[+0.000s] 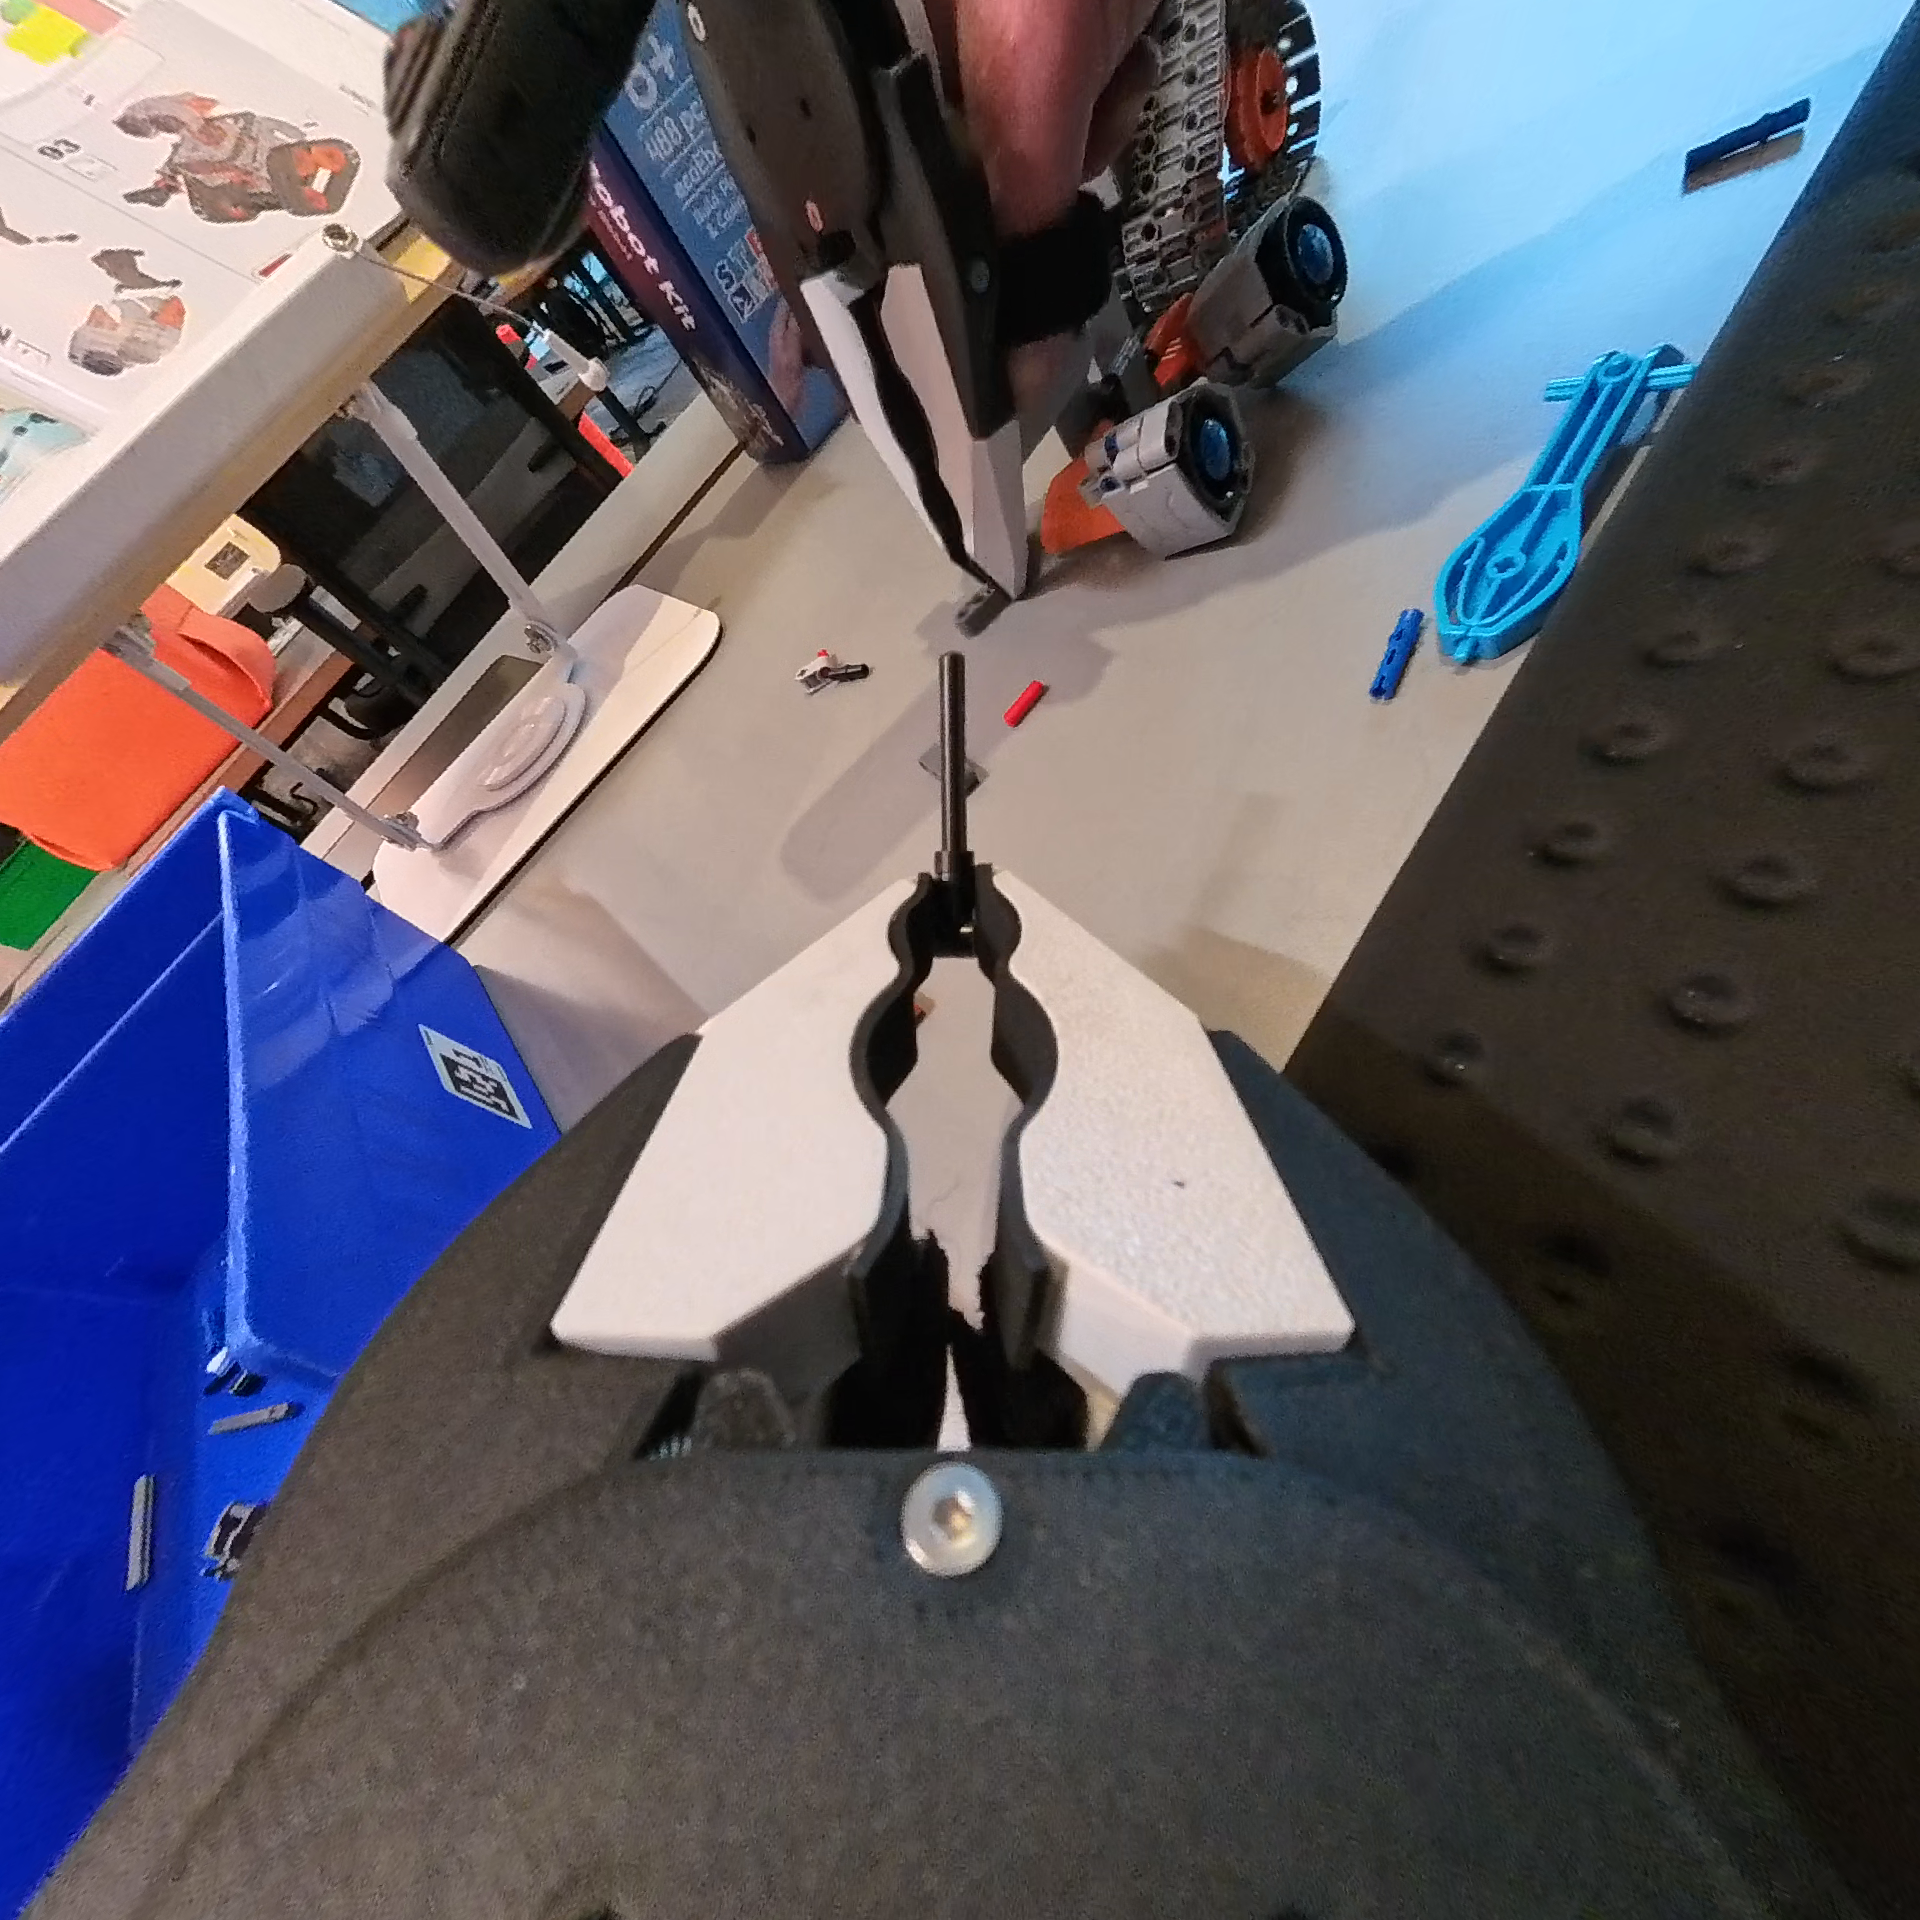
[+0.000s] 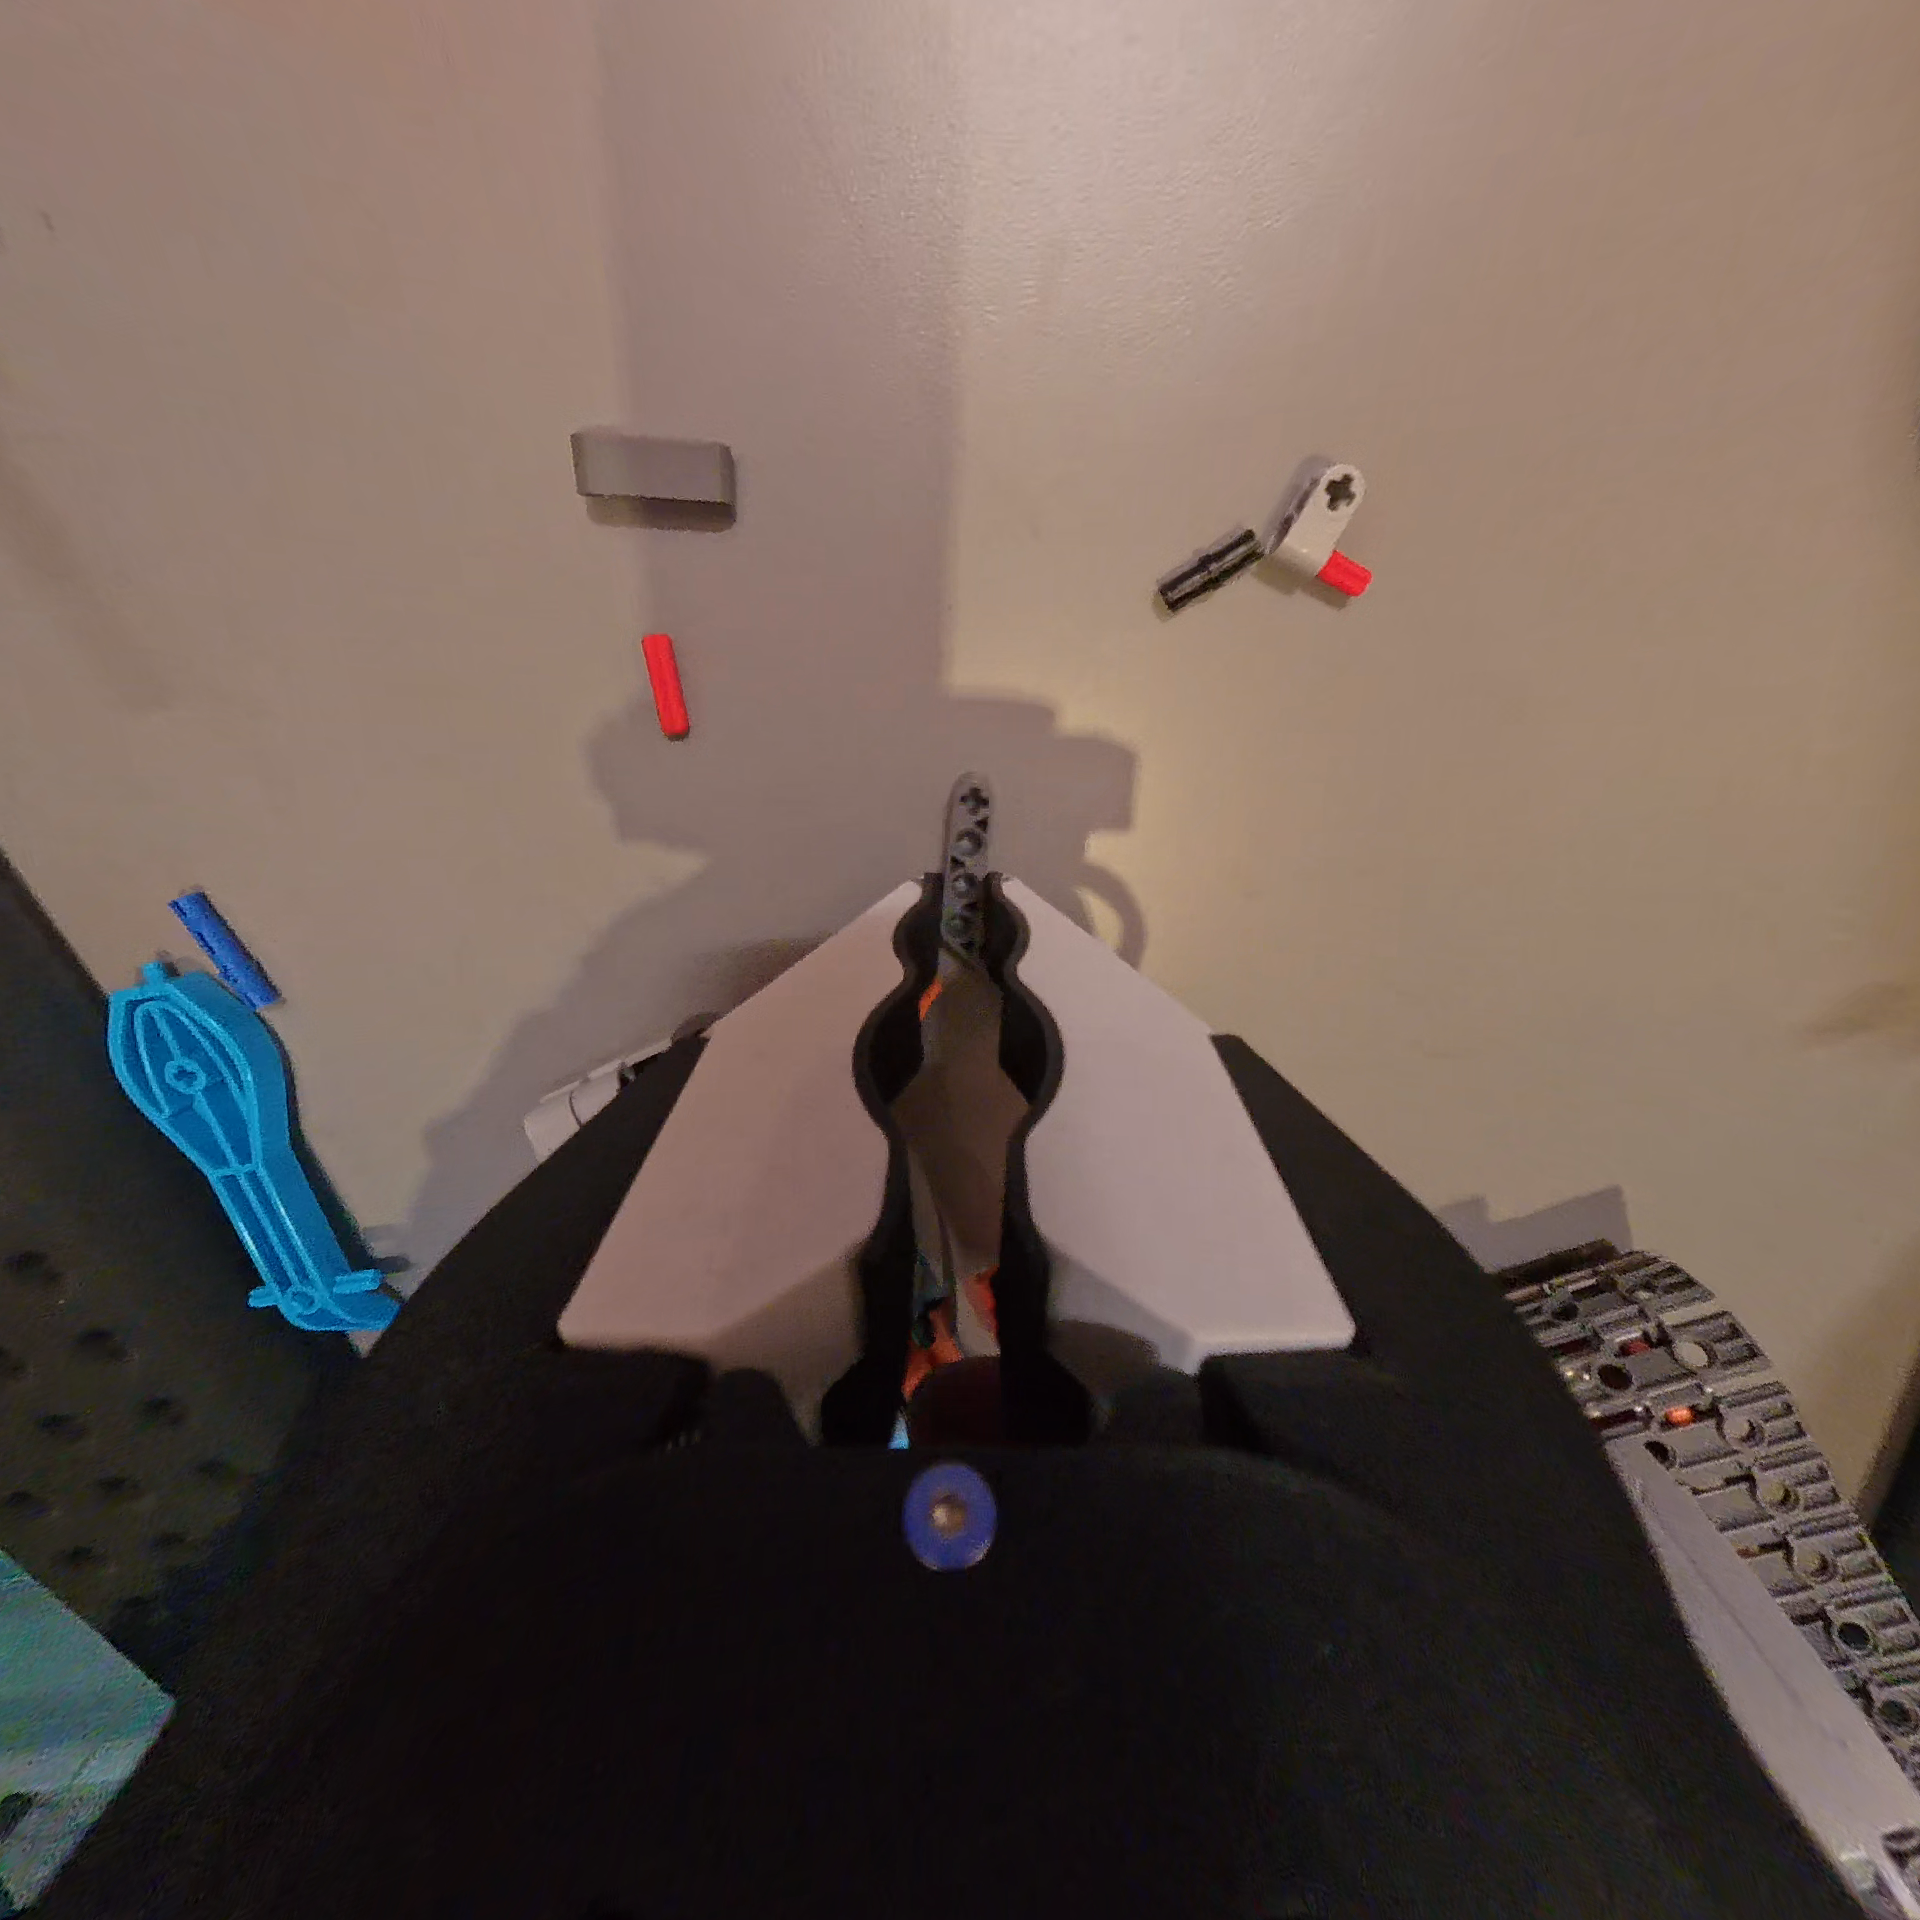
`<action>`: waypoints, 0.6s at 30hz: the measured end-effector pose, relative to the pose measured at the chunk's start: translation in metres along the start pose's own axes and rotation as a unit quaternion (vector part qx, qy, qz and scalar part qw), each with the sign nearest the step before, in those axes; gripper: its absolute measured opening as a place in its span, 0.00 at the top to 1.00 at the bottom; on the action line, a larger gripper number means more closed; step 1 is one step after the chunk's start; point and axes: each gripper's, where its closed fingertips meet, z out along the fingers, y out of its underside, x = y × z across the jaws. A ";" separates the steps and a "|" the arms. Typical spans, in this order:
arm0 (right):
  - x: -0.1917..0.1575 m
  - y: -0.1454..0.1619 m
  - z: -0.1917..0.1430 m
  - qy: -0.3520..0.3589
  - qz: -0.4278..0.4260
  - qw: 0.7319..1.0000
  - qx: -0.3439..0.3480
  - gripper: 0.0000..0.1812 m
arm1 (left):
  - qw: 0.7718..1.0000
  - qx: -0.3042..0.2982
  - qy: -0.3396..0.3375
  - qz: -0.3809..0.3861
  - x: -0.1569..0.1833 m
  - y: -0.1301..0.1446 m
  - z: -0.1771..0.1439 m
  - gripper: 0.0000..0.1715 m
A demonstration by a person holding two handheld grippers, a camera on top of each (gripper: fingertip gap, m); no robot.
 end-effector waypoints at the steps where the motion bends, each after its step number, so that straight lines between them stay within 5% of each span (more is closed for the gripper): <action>1: 0.000 0.000 0.000 0.001 -0.001 1.000 0.002 0.97 | 1.000 0.000 0.001 0.000 0.000 0.000 0.000 0.97; 18: -0.030 -0.041 -0.040 -0.013 -0.059 0.990 0.127 0.98 | 1.000 0.003 0.011 -0.017 -0.001 0.001 0.001 0.97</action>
